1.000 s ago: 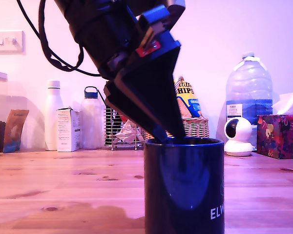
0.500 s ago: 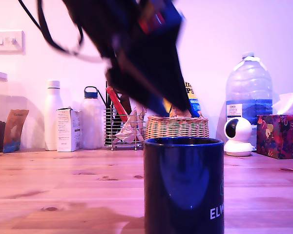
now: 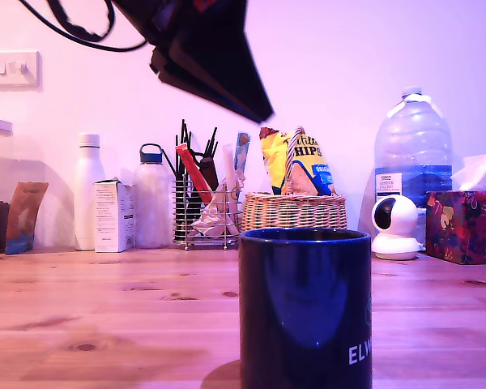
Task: Pick up the coffee capsules from the table one by one and drop them inside the nearest coffee cup
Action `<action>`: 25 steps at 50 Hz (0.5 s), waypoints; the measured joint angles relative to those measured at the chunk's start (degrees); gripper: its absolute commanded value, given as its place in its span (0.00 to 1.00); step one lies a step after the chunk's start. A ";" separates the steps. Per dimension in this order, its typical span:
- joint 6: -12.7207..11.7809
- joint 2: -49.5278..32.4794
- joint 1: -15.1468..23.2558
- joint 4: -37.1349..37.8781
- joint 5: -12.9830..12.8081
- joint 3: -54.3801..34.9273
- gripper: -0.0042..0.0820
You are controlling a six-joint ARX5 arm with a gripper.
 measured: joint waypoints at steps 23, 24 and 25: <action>-7.06 -6.67 16.55 18.73 -0.04 -20.79 0.03; -7.06 -7.23 17.33 19.19 -0.04 -21.75 0.03; -7.96 -7.78 18.08 19.74 -0.04 -22.64 0.03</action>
